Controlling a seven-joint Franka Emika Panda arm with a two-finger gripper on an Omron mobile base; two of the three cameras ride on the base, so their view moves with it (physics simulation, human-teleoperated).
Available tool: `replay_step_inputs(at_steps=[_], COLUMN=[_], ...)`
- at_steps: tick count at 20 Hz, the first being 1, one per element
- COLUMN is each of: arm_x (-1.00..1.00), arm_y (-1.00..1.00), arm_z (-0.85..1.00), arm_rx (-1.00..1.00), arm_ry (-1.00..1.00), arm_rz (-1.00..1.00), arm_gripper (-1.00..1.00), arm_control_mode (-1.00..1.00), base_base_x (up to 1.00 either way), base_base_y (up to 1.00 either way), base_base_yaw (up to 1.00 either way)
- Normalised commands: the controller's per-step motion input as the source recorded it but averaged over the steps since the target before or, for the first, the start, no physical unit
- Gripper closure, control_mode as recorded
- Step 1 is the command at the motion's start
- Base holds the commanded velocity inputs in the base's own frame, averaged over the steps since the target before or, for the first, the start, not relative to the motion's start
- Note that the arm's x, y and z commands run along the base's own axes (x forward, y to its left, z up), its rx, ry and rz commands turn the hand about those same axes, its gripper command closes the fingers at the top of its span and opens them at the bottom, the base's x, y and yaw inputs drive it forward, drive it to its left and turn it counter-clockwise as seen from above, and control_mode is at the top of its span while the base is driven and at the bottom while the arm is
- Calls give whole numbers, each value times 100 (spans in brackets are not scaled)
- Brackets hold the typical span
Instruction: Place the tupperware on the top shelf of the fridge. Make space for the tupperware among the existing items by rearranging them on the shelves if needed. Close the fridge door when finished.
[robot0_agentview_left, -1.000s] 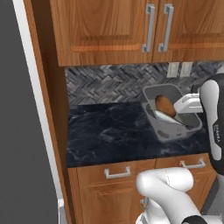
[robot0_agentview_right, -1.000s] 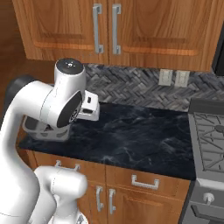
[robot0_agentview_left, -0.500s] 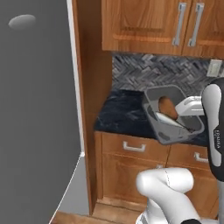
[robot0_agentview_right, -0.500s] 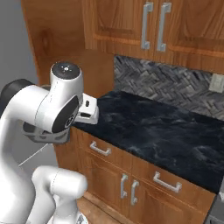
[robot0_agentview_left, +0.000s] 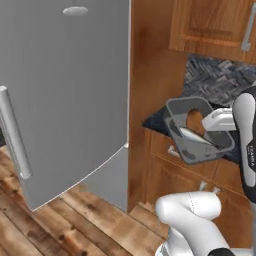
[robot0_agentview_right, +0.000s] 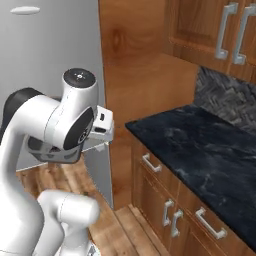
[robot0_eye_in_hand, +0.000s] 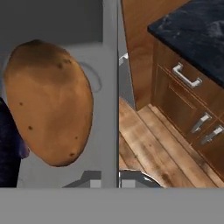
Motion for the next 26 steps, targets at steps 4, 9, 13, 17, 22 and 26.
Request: replay_step_inputs(at_steps=[4,9,13,17,22,26], arm_x=[0,0,0,0,0,0], arm_y=[0,0,0,0,0,0], arm_z=[0,0,0,0,0,0], arm_rx=[0,0,0,0,0,0], arm_ry=[0,0,0,0,0,0], arm_rz=[0,0,0,0,0,0], arm_gripper=[100,100,100,100,100,100], arm_control_mode=[100,100,100,100,100,100], base_base_x=[-45,-5,0,0,14,42], base_base_y=[32,93,100,100,100,100], base_base_yaw=[57,42,32,23,18,2])
